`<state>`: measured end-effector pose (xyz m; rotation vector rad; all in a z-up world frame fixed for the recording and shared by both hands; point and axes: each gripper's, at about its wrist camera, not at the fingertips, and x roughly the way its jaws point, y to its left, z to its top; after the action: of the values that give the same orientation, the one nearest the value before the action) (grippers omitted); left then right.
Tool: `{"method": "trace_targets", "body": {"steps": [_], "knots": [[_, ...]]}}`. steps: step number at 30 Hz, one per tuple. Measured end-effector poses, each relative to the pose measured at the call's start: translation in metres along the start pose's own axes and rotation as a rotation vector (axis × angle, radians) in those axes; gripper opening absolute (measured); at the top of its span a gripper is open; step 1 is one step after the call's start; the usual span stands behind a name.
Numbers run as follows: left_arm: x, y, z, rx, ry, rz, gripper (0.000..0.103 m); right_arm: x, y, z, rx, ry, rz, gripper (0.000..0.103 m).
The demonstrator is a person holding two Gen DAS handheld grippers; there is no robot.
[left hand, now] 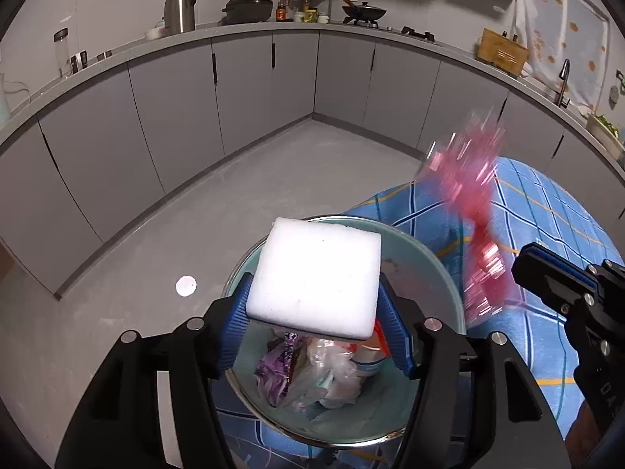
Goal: Collect trash
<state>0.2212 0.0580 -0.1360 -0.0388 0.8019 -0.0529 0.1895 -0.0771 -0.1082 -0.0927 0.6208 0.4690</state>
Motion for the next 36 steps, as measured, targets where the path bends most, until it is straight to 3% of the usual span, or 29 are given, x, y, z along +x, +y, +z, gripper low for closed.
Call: {"method": "trace_targets", "body": {"steps": [1, 2, 7, 15, 24, 27, 36], "knots": [[0.001, 0.000, -0.001, 0.000, 0.004, 0.001, 0.064, 0.002, -0.002, -0.001, 0.007, -0.005, 0.002, 0.024], [0.002, 0.002, -0.003, -0.004, 0.007, 0.000, 0.067, 0.003, -0.005, -0.002, 0.016, -0.010, 0.006, 0.027], [0.004, 0.005, -0.007, -0.010, 0.012, 0.016, 0.081, -0.001, -0.017, -0.008, 0.058, -0.020, -0.010, 0.032], [-0.024, 0.005, -0.015, -0.012, -0.040, 0.030, 0.092, -0.047, -0.037, -0.015, 0.117, -0.074, -0.081, 0.042], [-0.092, -0.003, -0.025, 0.024, -0.148, 0.036, 0.098, -0.101, -0.031, -0.026, 0.138, -0.142, -0.123, 0.048], [-0.115, -0.002, -0.027, 0.030, -0.186, 0.044, 0.098, -0.112, -0.024, -0.029, 0.122, -0.166, -0.147, 0.056], [-0.136, -0.003, -0.029, 0.032, -0.216, 0.044, 0.098, -0.125, -0.014, -0.033, 0.109, -0.188, -0.139, 0.058]]}}
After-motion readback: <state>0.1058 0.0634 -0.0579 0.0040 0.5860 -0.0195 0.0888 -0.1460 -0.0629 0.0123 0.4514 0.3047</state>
